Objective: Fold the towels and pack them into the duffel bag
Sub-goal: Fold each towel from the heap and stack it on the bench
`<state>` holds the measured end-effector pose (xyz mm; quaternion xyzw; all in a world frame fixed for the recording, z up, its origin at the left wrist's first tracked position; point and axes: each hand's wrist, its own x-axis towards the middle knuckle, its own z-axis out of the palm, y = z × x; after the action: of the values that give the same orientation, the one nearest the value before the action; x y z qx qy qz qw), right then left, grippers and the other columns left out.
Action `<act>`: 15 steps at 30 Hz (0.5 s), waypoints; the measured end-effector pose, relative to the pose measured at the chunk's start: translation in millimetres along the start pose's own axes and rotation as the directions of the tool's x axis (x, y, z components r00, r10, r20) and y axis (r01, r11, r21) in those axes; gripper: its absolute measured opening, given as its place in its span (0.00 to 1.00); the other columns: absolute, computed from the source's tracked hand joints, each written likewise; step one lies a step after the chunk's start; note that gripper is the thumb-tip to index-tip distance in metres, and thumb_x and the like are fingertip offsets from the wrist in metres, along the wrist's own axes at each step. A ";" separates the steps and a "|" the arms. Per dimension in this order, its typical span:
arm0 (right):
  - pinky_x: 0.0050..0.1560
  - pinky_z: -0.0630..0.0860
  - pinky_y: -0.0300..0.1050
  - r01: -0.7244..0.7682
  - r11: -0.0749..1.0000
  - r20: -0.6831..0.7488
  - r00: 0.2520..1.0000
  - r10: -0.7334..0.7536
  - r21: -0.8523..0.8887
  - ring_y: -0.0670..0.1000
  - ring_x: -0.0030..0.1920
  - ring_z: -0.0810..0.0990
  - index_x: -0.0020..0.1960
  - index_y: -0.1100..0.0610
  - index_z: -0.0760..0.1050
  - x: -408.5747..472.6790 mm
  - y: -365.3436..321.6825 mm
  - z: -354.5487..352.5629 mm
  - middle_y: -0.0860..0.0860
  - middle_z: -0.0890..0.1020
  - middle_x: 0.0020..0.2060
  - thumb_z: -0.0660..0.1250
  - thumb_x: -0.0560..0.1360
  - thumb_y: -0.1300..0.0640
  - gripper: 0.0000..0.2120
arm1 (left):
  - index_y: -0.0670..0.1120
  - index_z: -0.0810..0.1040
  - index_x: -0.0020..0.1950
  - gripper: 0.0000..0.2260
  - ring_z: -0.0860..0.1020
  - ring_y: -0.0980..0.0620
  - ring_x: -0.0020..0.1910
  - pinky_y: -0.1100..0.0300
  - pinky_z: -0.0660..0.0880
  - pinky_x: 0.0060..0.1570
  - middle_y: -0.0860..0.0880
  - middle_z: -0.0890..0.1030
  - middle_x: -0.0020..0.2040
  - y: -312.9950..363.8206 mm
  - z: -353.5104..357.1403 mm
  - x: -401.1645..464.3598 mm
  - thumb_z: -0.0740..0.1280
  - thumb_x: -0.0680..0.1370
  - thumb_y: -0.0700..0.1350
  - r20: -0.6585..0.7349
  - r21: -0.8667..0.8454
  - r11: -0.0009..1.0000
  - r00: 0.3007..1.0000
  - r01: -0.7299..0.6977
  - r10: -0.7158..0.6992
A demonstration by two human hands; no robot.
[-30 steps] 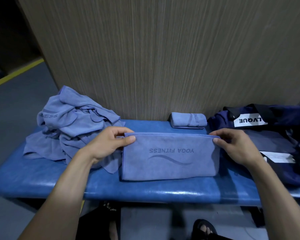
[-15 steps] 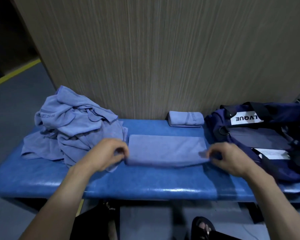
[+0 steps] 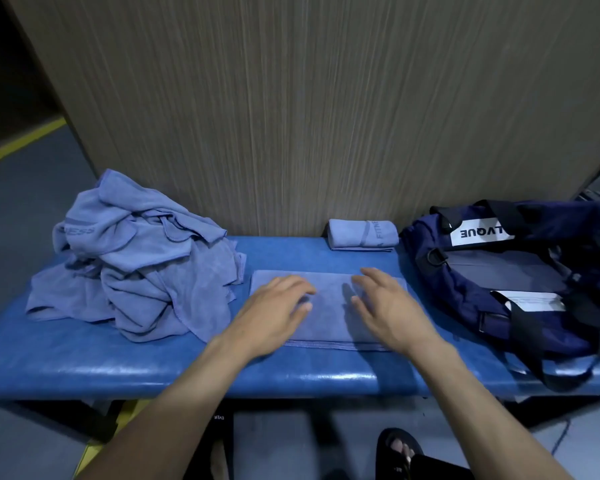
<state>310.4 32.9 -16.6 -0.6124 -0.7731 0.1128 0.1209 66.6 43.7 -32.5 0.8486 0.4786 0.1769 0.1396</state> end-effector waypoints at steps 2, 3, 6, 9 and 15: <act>0.80 0.50 0.53 -0.017 0.995 0.144 0.989 0.031 -0.098 0.57 0.81 0.49 0.81 0.55 0.55 1.2 -5.6 21.1 0.54 0.53 0.82 0.46 0.84 0.43 0.30 | 0.59 0.57 0.80 0.27 0.50 0.49 0.81 0.46 0.49 0.79 0.55 0.53 0.82 5.1 16.3 1.8 0.47 0.82 0.63 0.169 0.163 0.985 0.983 0.049 -0.077; 0.80 0.44 0.53 -0.041 0.987 0.189 0.979 0.071 -0.157 0.56 0.82 0.43 0.83 0.54 0.48 -0.3 -4.4 28.4 0.52 0.46 0.82 0.41 0.84 0.42 0.31 | 0.61 0.49 0.82 0.30 0.41 0.50 0.81 0.44 0.40 0.79 0.57 0.43 0.83 2.5 21.8 -0.2 0.42 0.80 0.67 0.241 0.226 0.972 0.963 0.065 -0.121; 0.79 0.38 0.55 -0.148 0.961 0.219 0.955 0.201 -0.235 0.56 0.81 0.36 0.82 0.50 0.37 -12.8 4.6 31.6 0.50 0.37 0.81 0.40 0.85 0.42 0.29 | 0.66 0.38 0.79 0.33 0.31 0.51 0.79 0.44 0.31 0.76 0.60 0.34 0.80 -16.7 23.6 -11.4 0.35 0.74 0.72 0.297 0.288 0.954 0.939 0.086 -0.174; 0.79 0.39 0.58 -0.261 0.942 0.237 0.921 0.309 -0.212 0.56 0.81 0.35 0.82 0.48 0.35 -25.5 19.3 24.3 0.49 0.35 0.81 0.40 0.85 0.41 0.30 | 0.69 0.36 0.78 0.32 0.29 0.54 0.78 0.46 0.30 0.76 0.63 0.33 0.79 -35.0 14.1 -17.9 0.32 0.73 0.71 0.278 0.263 0.953 0.934 0.149 -0.222; 0.73 0.63 0.55 -0.165 0.976 0.115 0.977 0.182 -0.140 0.60 0.76 0.60 0.75 0.50 0.65 -45.0 44.6 3.9 0.51 0.60 0.77 0.60 0.82 0.44 0.23 | 0.63 0.56 0.80 0.32 0.46 0.51 0.82 0.49 0.39 0.78 0.60 0.49 0.81 -37.5 6.7 -21.5 0.41 0.78 0.71 0.148 0.243 0.964 0.979 0.104 -0.143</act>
<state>360.1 -1.1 -36.8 -0.6757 -0.7284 0.1112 0.0212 30.6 43.7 -57.4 0.8392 0.5352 0.0395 0.0883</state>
